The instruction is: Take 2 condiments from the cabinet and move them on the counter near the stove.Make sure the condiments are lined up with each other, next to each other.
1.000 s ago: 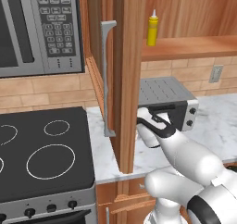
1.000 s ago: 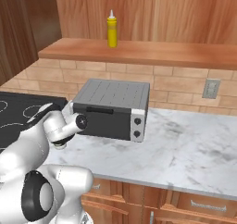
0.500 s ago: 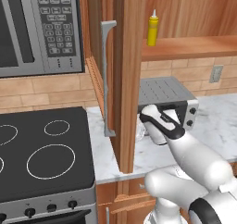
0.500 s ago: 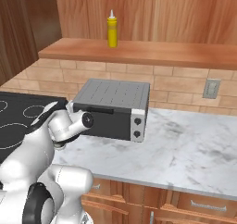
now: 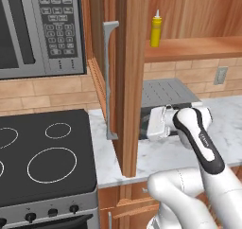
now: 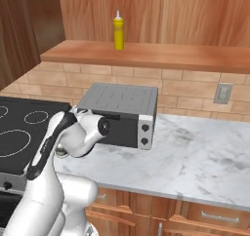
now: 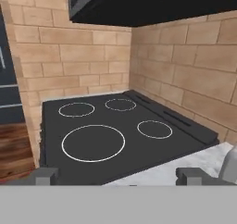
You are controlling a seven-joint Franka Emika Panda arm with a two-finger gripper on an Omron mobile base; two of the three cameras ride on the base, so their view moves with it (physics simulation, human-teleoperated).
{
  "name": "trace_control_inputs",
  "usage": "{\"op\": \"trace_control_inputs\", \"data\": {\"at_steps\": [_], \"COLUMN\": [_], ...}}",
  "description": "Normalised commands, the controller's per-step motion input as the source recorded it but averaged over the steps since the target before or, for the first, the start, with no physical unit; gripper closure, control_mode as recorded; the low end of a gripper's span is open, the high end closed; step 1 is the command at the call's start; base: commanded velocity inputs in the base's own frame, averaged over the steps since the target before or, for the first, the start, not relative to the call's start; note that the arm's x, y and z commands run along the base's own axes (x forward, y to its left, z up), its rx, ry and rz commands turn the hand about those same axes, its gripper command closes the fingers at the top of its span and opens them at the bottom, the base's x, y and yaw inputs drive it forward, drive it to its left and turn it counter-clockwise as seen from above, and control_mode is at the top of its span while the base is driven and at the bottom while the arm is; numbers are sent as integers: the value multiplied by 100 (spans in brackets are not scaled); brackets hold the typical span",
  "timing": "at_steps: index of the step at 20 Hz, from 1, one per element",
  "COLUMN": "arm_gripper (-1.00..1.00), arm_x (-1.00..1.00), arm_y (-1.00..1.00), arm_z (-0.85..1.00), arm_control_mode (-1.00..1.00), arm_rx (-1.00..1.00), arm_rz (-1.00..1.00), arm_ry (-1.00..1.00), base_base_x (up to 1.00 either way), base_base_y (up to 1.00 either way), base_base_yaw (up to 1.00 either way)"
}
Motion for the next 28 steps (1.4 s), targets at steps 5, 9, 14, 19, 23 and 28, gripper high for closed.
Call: {"op": "trace_control_inputs", "data": {"at_steps": [5,9,14,19,23,28], "arm_gripper": [-100,-100,-100,-100,-100,-100], "arm_x": [-69,-59,-44,-31,-20,0], "arm_y": [-9,-17,-39,-50,-48,-50], "arm_z": [100,100,100,100,79,62], "arm_control_mode": [-100,-100,-100,-100,-100,-100], "arm_rx": [2,0,-2,-9,-13,-14], "arm_rz": [-20,-27,-26,-22,-20,-18], "arm_ry": [0,2,12,19,22,18], "base_base_x": [0,0,0,0,0,0], "base_base_y": [0,0,0,0,0,0], "base_base_yaw": [0,0,0,0,0,0]}}
